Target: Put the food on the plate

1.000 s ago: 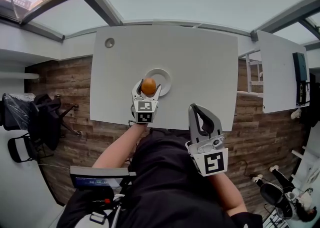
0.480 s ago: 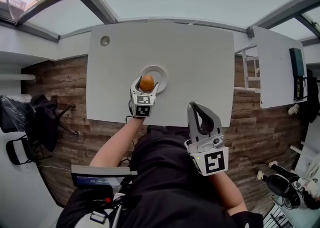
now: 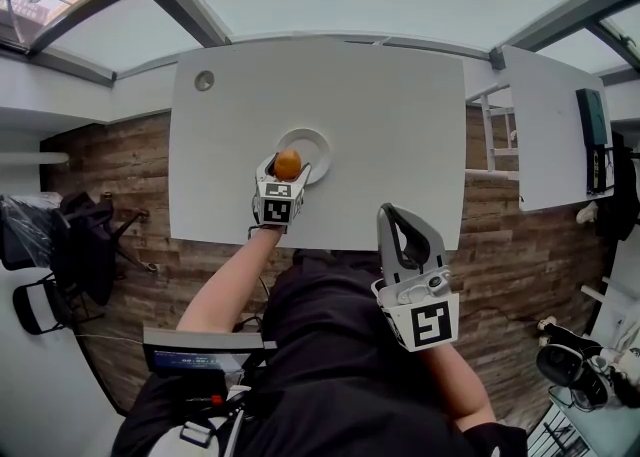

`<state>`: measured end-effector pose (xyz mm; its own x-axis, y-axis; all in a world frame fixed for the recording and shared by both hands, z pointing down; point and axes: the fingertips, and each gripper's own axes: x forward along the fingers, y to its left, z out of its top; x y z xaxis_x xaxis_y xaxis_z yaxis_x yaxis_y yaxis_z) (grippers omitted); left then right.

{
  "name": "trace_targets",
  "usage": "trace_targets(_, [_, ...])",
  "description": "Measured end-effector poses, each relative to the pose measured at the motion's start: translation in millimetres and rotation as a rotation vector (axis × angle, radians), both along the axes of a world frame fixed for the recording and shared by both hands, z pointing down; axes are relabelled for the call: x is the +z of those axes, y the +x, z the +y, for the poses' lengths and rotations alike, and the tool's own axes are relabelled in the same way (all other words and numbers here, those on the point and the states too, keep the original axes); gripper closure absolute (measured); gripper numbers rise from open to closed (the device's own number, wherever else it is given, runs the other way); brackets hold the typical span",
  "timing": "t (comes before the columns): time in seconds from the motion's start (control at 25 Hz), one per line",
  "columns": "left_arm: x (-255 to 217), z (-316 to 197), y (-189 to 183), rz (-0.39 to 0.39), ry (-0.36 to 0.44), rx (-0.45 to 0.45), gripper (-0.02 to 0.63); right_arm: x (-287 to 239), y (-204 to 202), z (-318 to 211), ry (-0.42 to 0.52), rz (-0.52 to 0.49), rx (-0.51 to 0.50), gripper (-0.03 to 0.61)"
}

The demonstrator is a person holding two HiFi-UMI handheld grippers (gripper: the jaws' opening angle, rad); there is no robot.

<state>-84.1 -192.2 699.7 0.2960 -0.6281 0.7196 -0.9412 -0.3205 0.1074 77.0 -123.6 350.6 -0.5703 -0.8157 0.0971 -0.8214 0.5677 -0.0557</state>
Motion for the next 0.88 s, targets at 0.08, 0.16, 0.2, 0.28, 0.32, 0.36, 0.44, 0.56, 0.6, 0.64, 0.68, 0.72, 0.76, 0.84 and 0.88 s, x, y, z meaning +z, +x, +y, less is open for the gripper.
trace_targets(0.08, [5.2,-1.9,1.0,-0.008,-0.003,0.009,0.275,4.3,2.5,-1.1,-0.015,0.000,0.005,0.581])
trace_targets(0.16, [5.0,-2.5,1.7,0.001,-0.004,0.013,0.275,5.2,1.3,-0.4,-0.021,-0.010,0.008,0.581])
trace_targets(0.2, [5.2,-2.7,1.9,0.010,-0.007,0.008,0.275,4.8,0.3,-0.3,-0.018,-0.009,0.005,0.581])
trace_targets(0.28, [8.9,-4.2,2.0,0.022,-0.019,-0.007,0.275,4.7,-1.2,-1.6,-0.007,0.007,-0.006,0.581])
trace_targets(0.32, [10.9,-4.6,2.0,0.024,-0.025,-0.011,0.275,5.1,-2.0,-2.4,-0.006,0.016,-0.011,0.581])
trace_targets(0.36, [12.3,-4.4,2.1,0.027,-0.030,-0.011,0.275,5.6,-2.6,-2.6,-0.007,0.022,-0.013,0.581])
trace_targets(0.44, [13.7,-4.1,3.4,0.036,-0.032,-0.005,0.275,7.8,-2.5,-2.5,-0.014,0.028,-0.014,0.581])
trace_targets(0.56, [14.5,-5.4,5.7,0.047,-0.034,0.003,0.275,10.6,-0.2,-2.4,-0.026,0.030,-0.008,0.581])
trace_targets(0.6, [15.3,-5.4,6.3,0.046,-0.039,0.009,0.275,10.5,-0.2,-2.0,-0.026,0.030,-0.006,0.581])
trace_targets(0.64, [16.9,-5.2,6.9,0.043,-0.047,0.016,0.275,10.1,-0.5,-2.0,-0.025,0.028,-0.005,0.581])
trace_targets(0.68, [18.8,-5.2,7.4,0.041,-0.054,0.024,0.275,9.8,-0.9,-2.3,-0.023,0.027,-0.004,0.581])
trace_targets(0.72, [20.8,-5.3,7.7,0.039,-0.062,0.030,0.275,9.9,-1.1,-2.7,-0.023,0.027,-0.002,0.581])
trace_targets(0.76, [22.5,-5.1,7.7,0.038,-0.069,0.036,0.275,10.3,-1.0,-3.1,-0.025,0.027,-0.001,0.581])
trace_targets(0.84, [25.1,-4.2,7.2,0.035,-0.079,0.042,0.275,11.1,0.2,-3.0,-0.030,0.030,0.005,0.581])
trace_targets(0.88, [26.0,-3.5,7.1,0.035,-0.082,0.044,0.275,11.5,1.2,-2.7,-0.031,0.031,0.010,0.581])
